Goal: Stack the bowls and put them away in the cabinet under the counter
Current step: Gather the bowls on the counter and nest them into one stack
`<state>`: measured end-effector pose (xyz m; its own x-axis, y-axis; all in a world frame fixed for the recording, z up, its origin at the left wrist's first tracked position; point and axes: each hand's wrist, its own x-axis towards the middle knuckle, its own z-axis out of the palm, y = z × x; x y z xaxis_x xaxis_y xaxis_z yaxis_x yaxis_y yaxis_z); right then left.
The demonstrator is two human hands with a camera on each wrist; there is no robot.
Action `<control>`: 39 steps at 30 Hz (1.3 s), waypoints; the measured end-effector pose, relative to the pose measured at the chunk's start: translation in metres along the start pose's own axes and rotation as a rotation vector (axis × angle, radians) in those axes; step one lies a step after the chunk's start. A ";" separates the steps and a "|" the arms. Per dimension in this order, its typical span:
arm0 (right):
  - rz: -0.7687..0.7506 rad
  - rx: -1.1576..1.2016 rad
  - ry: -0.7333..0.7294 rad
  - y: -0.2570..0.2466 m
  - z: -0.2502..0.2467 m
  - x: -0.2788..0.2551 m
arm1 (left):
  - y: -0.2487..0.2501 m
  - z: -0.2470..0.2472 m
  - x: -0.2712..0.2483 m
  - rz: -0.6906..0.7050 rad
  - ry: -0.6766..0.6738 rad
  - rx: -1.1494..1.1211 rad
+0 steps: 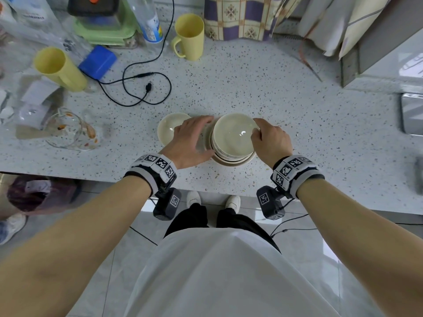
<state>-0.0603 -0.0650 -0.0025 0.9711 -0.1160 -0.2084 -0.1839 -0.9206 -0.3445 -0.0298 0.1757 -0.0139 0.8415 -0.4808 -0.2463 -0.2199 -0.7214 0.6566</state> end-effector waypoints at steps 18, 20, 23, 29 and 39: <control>0.248 0.270 0.107 -0.013 0.004 -0.018 | -0.050 -0.019 0.008 -0.304 0.077 0.127; 0.270 0.302 0.127 -0.015 0.003 -0.022 | -0.048 -0.027 0.004 -0.285 0.164 0.040; 0.285 0.337 0.188 -0.016 0.003 -0.026 | -0.033 -0.045 0.004 -0.156 0.291 -0.033; 0.306 0.450 0.236 -0.018 0.004 -0.033 | 0.043 -0.068 0.011 0.199 0.236 0.007; 0.081 0.431 0.029 0.014 0.000 -0.047 | 0.086 -0.025 0.024 0.351 -0.054 0.298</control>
<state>-0.1084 -0.0723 0.0027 0.9538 -0.1975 -0.2263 -0.2999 -0.6693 -0.6798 -0.0155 0.1149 0.0543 0.6656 -0.7411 -0.0879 -0.6257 -0.6184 0.4755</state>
